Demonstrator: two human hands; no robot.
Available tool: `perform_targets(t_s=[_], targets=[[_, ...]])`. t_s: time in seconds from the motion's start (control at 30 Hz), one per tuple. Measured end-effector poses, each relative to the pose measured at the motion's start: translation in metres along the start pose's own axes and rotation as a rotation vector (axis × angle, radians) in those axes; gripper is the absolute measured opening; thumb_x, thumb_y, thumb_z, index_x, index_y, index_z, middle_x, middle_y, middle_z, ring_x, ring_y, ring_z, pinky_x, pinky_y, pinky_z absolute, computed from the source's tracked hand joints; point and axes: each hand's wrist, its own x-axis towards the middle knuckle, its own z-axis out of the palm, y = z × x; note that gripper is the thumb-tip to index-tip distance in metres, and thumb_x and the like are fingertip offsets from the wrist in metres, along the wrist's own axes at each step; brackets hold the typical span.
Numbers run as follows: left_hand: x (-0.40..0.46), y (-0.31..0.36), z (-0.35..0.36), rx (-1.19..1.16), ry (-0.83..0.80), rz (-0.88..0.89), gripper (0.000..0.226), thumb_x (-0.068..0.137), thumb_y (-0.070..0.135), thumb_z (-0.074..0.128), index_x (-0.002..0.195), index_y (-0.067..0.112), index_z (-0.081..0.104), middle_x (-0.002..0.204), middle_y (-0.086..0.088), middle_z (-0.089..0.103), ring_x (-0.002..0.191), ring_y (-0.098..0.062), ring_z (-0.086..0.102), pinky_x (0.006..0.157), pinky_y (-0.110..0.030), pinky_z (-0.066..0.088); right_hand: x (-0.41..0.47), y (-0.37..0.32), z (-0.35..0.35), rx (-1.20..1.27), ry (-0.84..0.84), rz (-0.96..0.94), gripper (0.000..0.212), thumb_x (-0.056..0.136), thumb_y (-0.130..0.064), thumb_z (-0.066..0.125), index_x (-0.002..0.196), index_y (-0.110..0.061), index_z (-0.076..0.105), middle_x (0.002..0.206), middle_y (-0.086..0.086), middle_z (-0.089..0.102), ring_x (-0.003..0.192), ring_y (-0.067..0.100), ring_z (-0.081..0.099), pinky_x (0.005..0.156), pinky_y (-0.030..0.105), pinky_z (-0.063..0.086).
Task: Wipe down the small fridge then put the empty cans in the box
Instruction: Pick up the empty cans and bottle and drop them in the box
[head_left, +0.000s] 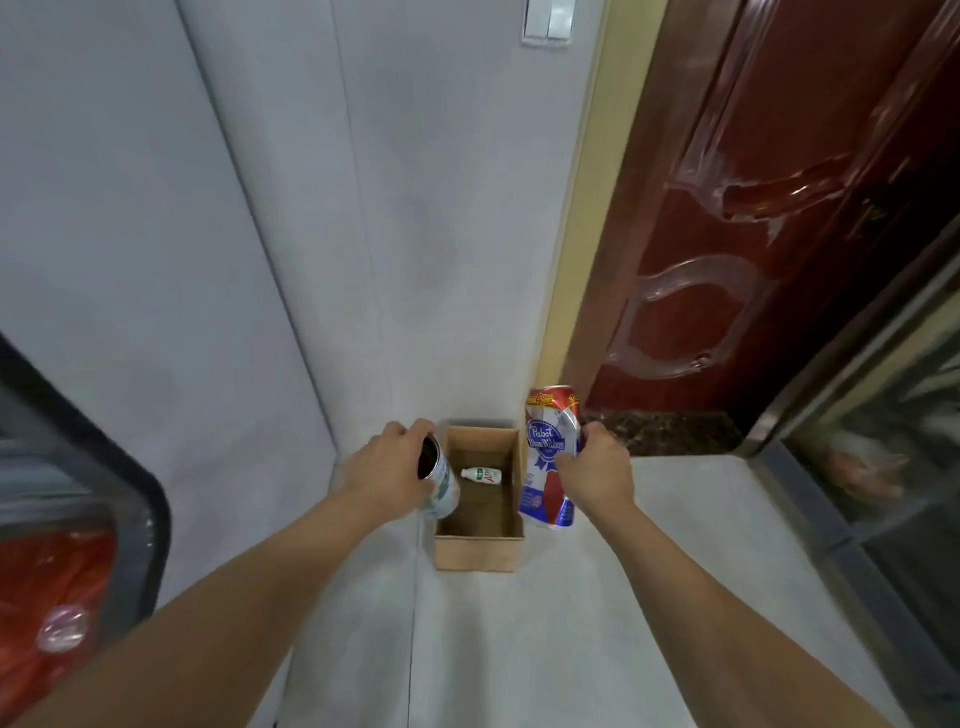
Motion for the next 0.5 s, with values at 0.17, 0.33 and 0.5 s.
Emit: perform_targets(t_s=[0.17,0.33,0.5], targets=[[0.064,-0.002,0.026,-0.029,0.005,-0.075,0.061,0.079,0.027,0.062,0.134,0.031,0.036,0.126,-0.001,0.048,0.115,-0.024,0.052,0.087,-0.035,0.045,0.073,0.001,0.028,-0.013,-0.074,0.033,0.036,0.090,-0.022,0.061,0.120,-0.010,0.047,0.121,0.011,0.060,0.104,0.027,0.062,0.083,0.037,0.053],[0.144,-0.015,0.066,-0.086,-0.019,-0.098,0.055,0.080,0.030,0.061,0.130,0.029,0.039,0.123,-0.003,0.049,0.109,-0.024,0.054,0.087,-0.037,0.049,0.143,0.003,0.073,-0.015,-0.132,0.113,0.035,0.090,-0.023,0.060,0.121,-0.012,0.047,0.121,0.009,0.060,0.103,0.025,0.062,0.083,0.034,0.052],[0.225,-0.029,0.117,-0.094,-0.097,-0.124,0.057,0.081,0.034,0.063,0.132,0.028,0.037,0.125,-0.003,0.048,0.111,-0.024,0.053,0.087,-0.038,0.051,0.214,0.014,0.124,-0.065,-0.186,0.158,0.033,0.091,-0.022,0.059,0.120,-0.010,0.048,0.120,0.010,0.060,0.102,0.025,0.062,0.081,0.033,0.053]])
